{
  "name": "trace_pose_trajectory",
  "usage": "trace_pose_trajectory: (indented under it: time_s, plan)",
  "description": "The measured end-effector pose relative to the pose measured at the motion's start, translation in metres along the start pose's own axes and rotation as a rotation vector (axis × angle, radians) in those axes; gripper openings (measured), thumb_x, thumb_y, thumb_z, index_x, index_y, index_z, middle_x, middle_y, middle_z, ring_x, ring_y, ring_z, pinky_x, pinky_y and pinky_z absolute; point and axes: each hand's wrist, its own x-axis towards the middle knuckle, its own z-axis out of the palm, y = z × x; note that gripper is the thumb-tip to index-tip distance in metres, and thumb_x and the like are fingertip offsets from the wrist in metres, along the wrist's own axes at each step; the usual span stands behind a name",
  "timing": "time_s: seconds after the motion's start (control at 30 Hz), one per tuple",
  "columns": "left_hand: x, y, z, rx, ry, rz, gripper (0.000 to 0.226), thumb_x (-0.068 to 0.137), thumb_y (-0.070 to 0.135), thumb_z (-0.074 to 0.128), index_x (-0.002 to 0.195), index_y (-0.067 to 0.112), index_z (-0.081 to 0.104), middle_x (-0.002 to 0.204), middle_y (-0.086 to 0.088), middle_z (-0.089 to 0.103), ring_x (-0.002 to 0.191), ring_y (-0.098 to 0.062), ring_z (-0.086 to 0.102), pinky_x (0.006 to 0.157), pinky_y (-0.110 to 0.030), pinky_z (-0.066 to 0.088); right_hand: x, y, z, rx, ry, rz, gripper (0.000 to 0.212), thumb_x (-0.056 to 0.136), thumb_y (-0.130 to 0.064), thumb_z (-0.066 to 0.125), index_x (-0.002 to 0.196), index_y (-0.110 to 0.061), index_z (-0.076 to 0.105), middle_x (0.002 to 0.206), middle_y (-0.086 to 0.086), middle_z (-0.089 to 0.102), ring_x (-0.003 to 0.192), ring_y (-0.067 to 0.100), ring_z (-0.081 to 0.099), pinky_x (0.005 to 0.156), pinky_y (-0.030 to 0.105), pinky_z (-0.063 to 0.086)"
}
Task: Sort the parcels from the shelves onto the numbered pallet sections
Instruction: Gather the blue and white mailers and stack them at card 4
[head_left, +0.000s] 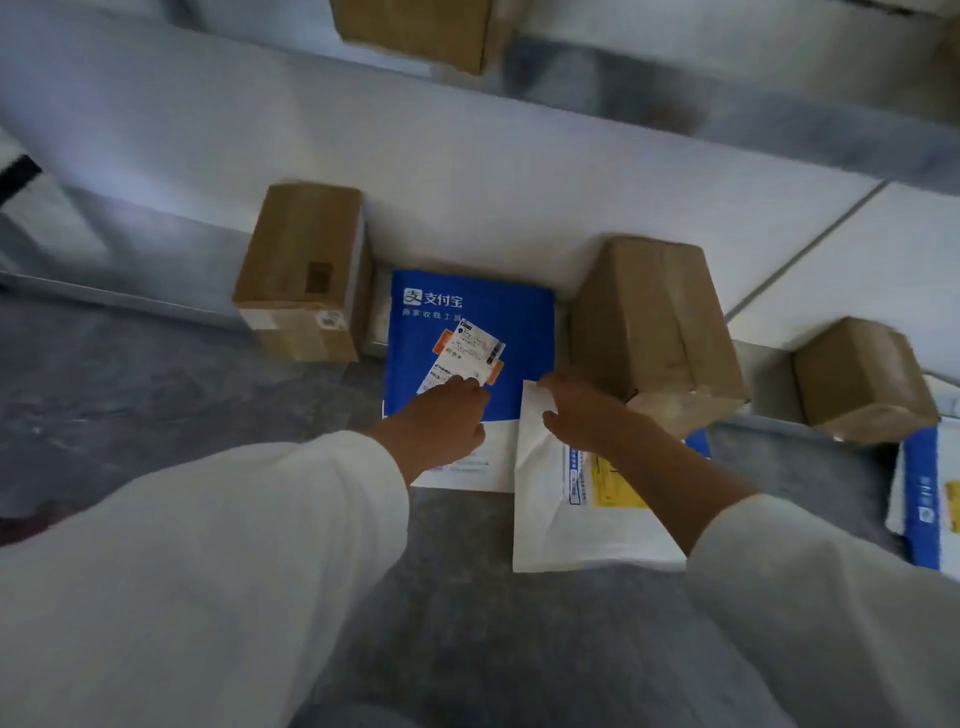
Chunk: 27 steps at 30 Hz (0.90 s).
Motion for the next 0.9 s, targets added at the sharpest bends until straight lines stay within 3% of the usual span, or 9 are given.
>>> trace_pose_trajectory:
  time_s: [0.13,0.23,0.33,0.43,0.5,0.63,0.77,0.9]
  plan:
    - [0.030,0.014,0.042,-0.097,0.032,-0.063,0.032,0.096,0.027,0.049,0.118,0.004,0.052,0.114,-0.014,0.056,0.101,-0.028,0.056,0.077,-0.034,0.045,0.018,0.017,0.006,-0.041,0.053,-0.087,0.039,0.093,-0.018,0.055,0.130,-0.013,0.046,0.127,0.006,0.049,0.107,0.022,0.055,0.082,0.027,0.044]
    - [0.051,0.045,0.063,-0.420,-0.010,-0.294,0.046,0.094,0.033,0.056,0.124,-0.001,0.047,0.123,-0.017,0.053,0.111,-0.031,0.054,0.080,-0.033,0.041,0.018,0.030,-0.002,0.039,0.068,-0.015,0.032,0.092,-0.015,0.054,0.124,-0.015,0.049,0.112,0.007,0.056,0.092,0.024,0.063,0.078,0.039,0.057]
    - [0.064,0.067,0.074,-0.728,-0.033,-0.522,0.066,0.087,0.036,0.067,0.135,0.000,0.038,0.133,-0.015,0.049,0.121,-0.030,0.051,0.087,-0.031,0.042,0.017,0.038,-0.004,0.033,0.082,0.060,0.029,0.093,-0.016,0.053,0.122,-0.017,0.049,0.104,0.007,0.061,0.085,0.021,0.064,0.073,0.037,0.059]
    - [0.069,0.065,0.075,-0.797,-0.021,-0.522,0.037,0.091,0.027,0.062,0.114,-0.002,0.057,0.109,-0.014,0.062,0.102,-0.029,0.060,0.069,-0.026,0.042,0.019,0.043,0.000,-0.040,0.073,0.060,0.023,0.093,-0.018,0.053,0.116,-0.016,0.051,0.101,0.007,0.061,0.083,0.020,0.063,0.071,0.036,0.058]
    - [0.069,0.053,0.064,-0.793,0.067,-0.457,0.031,0.095,0.024,0.055,0.103,-0.005,0.062,0.094,-0.014,0.062,0.092,-0.030,0.060,0.064,-0.031,0.046,0.022,0.048,-0.003,-0.044,0.052,0.068,0.028,0.093,-0.018,0.054,0.121,-0.016,0.052,0.106,0.007,0.062,0.088,0.021,0.063,0.073,0.034,0.056]
    - [0.067,0.019,0.031,-0.716,0.299,-0.414,0.035,0.101,0.028,0.043,0.124,0.004,0.055,0.125,-0.015,0.050,0.111,-0.032,0.052,0.094,-0.044,0.045,0.027,0.061,-0.011,-0.054,0.055,0.090,0.050,0.093,-0.017,0.055,0.141,-0.012,0.042,0.136,0.011,0.051,0.120,0.028,0.052,0.095,0.032,0.045]
    - [0.075,-0.019,-0.003,-0.568,0.345,-0.456,0.033,0.104,0.029,0.036,0.131,0.018,0.050,0.133,-0.007,0.054,0.121,-0.032,0.049,0.095,-0.038,0.037,0.032,0.062,-0.004,-0.015,0.043,0.112,0.054,0.096,-0.027,0.056,0.142,-0.007,0.037,0.139,0.015,0.049,0.125,0.030,0.050,0.103,0.040,0.042]
    - [0.093,-0.025,-0.038,-0.401,0.440,-0.351,0.022,0.103,0.028,0.041,0.103,0.013,0.057,0.115,-0.011,0.063,0.111,-0.033,0.054,0.088,-0.038,0.036,0.045,0.044,0.006,0.180,0.065,0.080,0.083,0.092,-0.044,0.058,0.153,-0.009,0.013,0.147,0.012,0.040,0.130,0.029,0.044,0.106,0.038,0.038]
